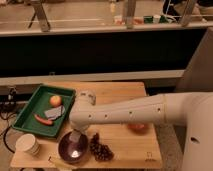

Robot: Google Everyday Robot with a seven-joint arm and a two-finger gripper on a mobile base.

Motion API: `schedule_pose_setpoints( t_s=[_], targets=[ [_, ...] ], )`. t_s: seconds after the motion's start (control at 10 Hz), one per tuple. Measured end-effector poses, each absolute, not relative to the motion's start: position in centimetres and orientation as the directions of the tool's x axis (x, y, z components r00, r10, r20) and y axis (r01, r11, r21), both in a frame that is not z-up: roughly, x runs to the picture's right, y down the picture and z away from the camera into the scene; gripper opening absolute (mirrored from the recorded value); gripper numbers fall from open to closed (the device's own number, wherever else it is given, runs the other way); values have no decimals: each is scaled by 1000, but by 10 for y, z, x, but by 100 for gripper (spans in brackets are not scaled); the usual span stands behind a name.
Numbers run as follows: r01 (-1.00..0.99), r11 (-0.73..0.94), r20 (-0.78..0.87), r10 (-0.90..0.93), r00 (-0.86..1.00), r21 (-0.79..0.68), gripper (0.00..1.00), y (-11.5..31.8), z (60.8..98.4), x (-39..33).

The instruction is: Wipe purple bowl with eraser

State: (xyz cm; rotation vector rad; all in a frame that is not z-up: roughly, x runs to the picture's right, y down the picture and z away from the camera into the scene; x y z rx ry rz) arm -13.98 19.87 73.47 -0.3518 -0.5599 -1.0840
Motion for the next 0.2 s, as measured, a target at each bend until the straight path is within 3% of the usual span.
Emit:
schedule_pose_setpoints(
  t_s=[0.2],
  targets=[
    [887, 463, 619, -698, 361, 5, 1, 195, 733, -136]
  ],
)
